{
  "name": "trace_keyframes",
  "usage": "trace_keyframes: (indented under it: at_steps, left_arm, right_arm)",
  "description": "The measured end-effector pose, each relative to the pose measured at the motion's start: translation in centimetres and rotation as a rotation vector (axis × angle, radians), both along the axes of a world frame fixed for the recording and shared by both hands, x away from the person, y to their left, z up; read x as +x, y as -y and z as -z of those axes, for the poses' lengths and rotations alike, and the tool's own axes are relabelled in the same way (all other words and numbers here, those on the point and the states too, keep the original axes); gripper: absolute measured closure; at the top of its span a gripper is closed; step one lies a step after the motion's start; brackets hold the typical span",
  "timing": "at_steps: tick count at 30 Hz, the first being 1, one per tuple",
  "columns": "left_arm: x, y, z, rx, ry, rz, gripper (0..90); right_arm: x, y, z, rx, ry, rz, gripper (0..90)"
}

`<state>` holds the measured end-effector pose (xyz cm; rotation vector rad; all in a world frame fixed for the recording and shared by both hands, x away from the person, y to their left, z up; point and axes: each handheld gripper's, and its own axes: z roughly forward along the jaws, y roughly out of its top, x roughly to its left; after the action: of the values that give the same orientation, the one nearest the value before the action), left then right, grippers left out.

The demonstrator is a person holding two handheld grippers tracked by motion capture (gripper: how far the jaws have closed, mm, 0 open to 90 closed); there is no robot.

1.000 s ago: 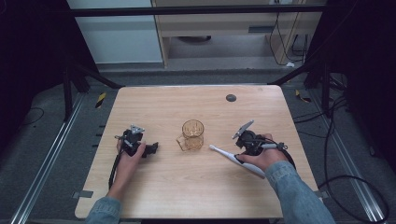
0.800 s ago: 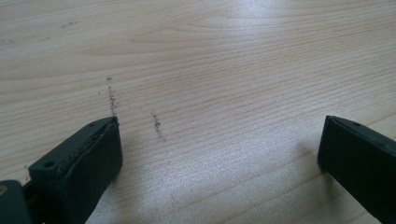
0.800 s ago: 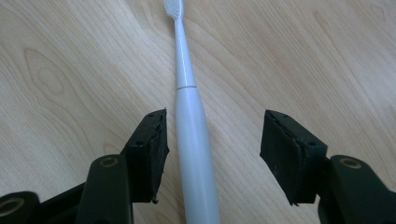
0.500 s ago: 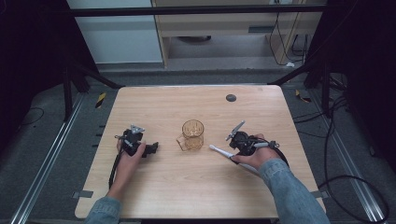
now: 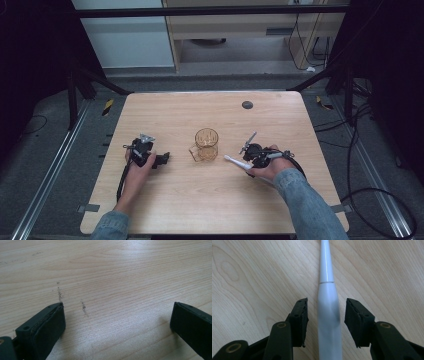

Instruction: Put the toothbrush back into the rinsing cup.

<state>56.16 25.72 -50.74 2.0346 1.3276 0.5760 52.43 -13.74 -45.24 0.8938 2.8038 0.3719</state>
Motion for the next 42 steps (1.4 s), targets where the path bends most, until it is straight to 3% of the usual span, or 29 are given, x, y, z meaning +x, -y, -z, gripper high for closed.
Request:
trace_keyframes:
  at_steps: [9,27,32,42]
  left_arm:
    - [0.0,0.0,0.0,0.0,0.0,0.0,0.0]
    - [0.0,0.0,0.0,0.0,0.0,0.001,0.0]
    - [0.0,0.0,0.0,0.0,0.0,0.001,0.0]
    - [0.0,0.0,0.0,0.0,0.0,0.001,0.0]
  right_arm:
    - [0.3,0.7,0.9,-0.014,-0.036,0.012,55.9]
    - [0.6,0.4,1.2,-0.023,-0.053,-0.001,66.1]
    - [0.8,0.6,1.1,-0.007,-0.086,0.027,66.7]
    - [1.2,1.7,0.1,0.056,-0.074,0.091,66.8]
